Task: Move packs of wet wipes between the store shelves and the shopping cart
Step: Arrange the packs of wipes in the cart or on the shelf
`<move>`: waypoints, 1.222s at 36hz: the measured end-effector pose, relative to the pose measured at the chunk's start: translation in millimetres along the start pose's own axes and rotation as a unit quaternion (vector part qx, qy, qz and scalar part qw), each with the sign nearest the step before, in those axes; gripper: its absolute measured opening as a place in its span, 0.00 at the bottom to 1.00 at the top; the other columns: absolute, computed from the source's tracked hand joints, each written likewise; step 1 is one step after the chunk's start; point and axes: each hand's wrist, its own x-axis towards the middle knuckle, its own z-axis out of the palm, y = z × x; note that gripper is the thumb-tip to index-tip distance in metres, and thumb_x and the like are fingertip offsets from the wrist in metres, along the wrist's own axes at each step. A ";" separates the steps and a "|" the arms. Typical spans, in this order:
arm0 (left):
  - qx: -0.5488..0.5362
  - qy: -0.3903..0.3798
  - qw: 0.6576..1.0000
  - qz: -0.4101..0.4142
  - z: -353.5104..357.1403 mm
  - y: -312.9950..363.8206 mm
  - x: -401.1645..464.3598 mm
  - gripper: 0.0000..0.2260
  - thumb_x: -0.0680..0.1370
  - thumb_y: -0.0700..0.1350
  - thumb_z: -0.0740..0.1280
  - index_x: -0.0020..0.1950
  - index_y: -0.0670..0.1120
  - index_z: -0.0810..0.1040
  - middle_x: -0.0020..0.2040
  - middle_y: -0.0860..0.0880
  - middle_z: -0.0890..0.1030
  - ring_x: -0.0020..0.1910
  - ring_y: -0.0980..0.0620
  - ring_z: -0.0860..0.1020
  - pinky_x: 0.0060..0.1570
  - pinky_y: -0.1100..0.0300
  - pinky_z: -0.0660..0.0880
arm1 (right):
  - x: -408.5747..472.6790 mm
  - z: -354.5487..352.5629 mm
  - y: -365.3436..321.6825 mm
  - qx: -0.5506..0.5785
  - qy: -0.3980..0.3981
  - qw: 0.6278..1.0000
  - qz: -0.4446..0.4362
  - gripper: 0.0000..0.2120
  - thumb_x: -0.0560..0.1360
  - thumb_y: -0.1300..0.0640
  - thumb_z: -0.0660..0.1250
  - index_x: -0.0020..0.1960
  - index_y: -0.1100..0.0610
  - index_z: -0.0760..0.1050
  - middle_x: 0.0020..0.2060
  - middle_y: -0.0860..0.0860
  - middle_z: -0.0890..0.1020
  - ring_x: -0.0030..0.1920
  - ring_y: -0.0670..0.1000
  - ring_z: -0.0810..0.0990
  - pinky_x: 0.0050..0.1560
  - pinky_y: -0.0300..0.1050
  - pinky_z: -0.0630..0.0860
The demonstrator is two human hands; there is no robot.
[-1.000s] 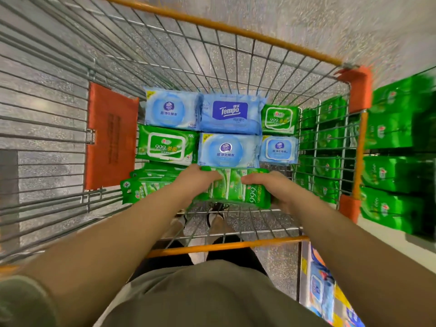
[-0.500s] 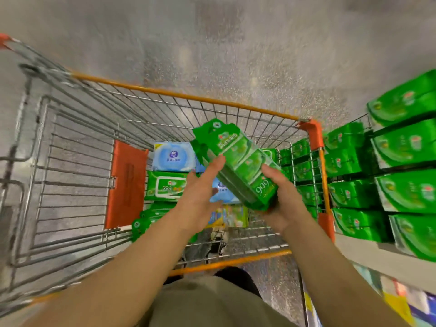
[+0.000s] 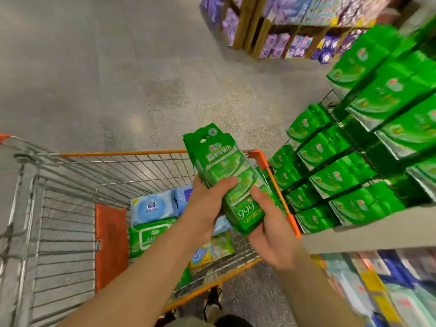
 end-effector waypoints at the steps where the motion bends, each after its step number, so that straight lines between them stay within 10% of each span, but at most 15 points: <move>1: 0.010 -0.006 1.000 0.006 5.5 1.3 -4.8 0.25 0.75 0.40 0.75 0.70 0.46 0.72 0.57 0.46 0.85 0.47 0.50 0.87 0.38 0.58 0.82 | -8.4 -1.5 -1.7 -0.002 0.010 1.000 -0.006 0.18 0.78 0.50 0.66 0.63 0.57 0.82 0.63 0.59 0.82 0.65 0.60 0.80 0.68 0.58 0.72; 9: 0.100 -0.107 0.988 0.053 61.6 6.5 -44.2 0.31 0.71 0.39 0.78 0.71 0.48 0.70 0.58 0.48 0.85 0.50 0.48 0.86 0.51 0.49 0.83 | -78.4 -49.0 -32.9 -0.041 0.113 0.988 -0.097 0.42 0.62 0.43 0.82 0.71 0.57 0.74 0.62 0.56 0.83 0.61 0.56 0.83 0.57 0.53 0.81; 16: 0.168 -0.210 0.963 0.026 134.1 -16.4 -80.3 0.32 0.64 0.44 0.82 0.66 0.48 0.77 0.55 0.47 0.87 0.51 0.44 0.86 0.55 0.43 0.82 | -146.4 -105.1 -79.2 -0.047 0.118 0.975 -0.182 0.53 0.50 0.38 0.86 0.71 0.54 0.74 0.62 0.54 0.84 0.63 0.56 0.82 0.70 0.59 0.72; 38: 0.277 -0.459 0.841 -0.074 387.8 -207.6 -237.2 0.30 0.69 0.53 0.77 0.69 0.46 0.75 0.57 0.43 0.86 0.56 0.41 0.85 0.59 0.44 0.80 | -385.7 -304.0 -96.4 0.124 0.277 0.894 -0.331 0.27 0.68 0.55 0.76 0.67 0.59 0.77 0.57 0.64 0.84 0.55 0.66 0.84 0.51 0.60 0.82; 41: 0.274 -0.490 0.824 -0.075 409.3 -227.2 -245.0 0.31 0.70 0.54 0.76 0.71 0.47 0.75 0.58 0.48 0.86 0.57 0.47 0.84 0.60 0.49 0.79 | -406.3 -320.3 -97.9 0.174 0.311 0.867 -0.348 0.39 0.57 0.53 0.84 0.66 0.62 0.77 0.56 0.65 0.84 0.53 0.67 0.84 0.49 0.60 0.83; 44: 0.322 -0.511 0.796 -0.035 433.1 -245.5 -251.2 0.40 0.64 0.66 0.73 0.70 0.44 0.76 0.57 0.52 0.85 0.55 0.56 0.83 0.48 0.67 0.79 | -430.3 -325.5 -102.4 0.200 0.324 0.844 -0.378 0.23 0.69 0.58 0.76 0.62 0.65 0.79 0.49 0.64 0.86 0.47 0.63 0.87 0.43 0.54 0.84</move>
